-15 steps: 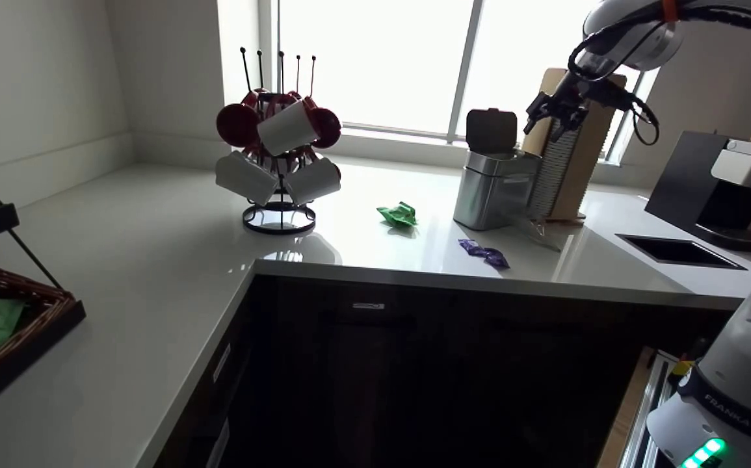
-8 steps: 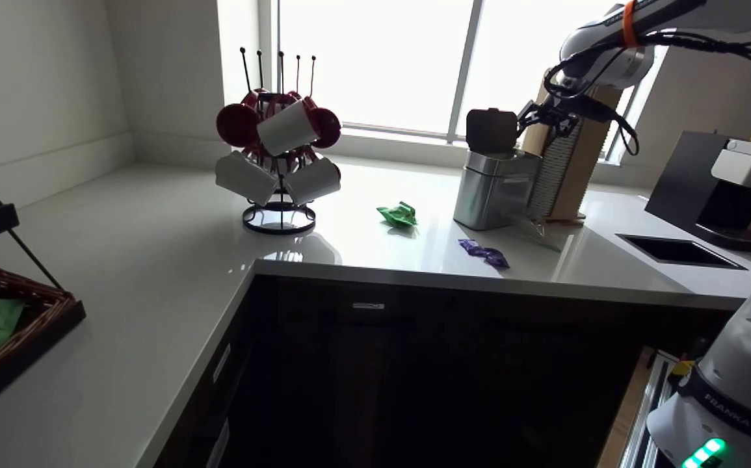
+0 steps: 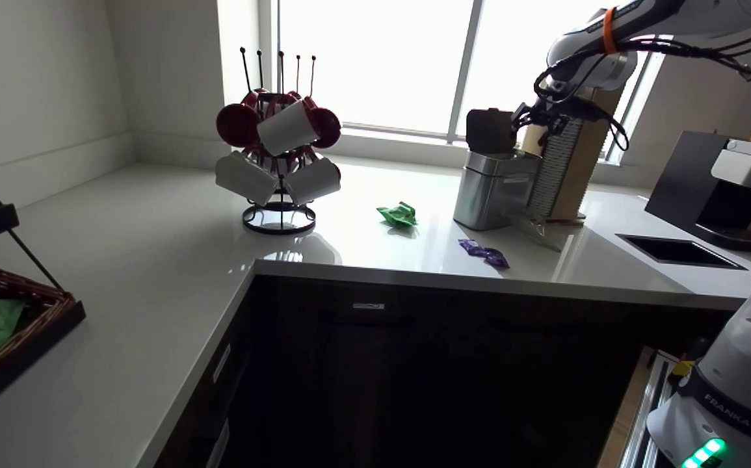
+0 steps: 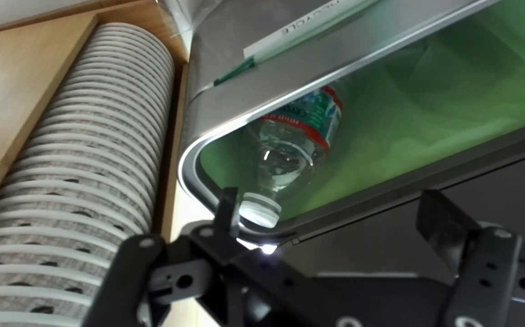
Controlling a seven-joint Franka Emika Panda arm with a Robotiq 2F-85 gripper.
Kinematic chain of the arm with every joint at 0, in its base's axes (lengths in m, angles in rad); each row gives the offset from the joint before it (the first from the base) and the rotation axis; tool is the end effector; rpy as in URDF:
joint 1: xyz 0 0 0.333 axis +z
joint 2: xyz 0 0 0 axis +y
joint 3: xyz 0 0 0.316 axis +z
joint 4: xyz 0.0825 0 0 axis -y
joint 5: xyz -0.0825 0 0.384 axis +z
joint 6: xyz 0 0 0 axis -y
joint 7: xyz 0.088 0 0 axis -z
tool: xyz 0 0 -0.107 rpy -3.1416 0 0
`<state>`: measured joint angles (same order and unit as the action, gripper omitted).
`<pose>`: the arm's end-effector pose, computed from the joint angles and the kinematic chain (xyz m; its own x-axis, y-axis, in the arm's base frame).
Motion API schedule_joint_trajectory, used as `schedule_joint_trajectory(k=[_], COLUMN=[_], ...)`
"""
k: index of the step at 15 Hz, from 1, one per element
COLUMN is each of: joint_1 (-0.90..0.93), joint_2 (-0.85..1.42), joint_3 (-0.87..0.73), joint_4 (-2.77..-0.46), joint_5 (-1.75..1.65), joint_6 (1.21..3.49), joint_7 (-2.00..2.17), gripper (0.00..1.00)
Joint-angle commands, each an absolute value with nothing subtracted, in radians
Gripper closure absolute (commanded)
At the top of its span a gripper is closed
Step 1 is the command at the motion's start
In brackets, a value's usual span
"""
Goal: Remove the bottle from the silver object
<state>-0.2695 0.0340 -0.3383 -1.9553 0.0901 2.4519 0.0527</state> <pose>0.4968 -0.3430 0.5100 0.6637 -0.6038 0.4415 -0.6348 -0.7669 -0.0944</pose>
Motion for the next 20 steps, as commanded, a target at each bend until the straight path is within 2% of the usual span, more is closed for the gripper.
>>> schedule_joint_trajectory(k=[1, 20], joint_1=[-0.285, -0.296], joint_2=[0.082, 0.168], joint_3=[-0.323, -0.319], joint_4=[-1.924, -1.941], joint_5=[0.076, 0.059], joint_6=[2.468, 2.621], joint_7=[0.015, 0.019], gripper=[0.00, 0.00])
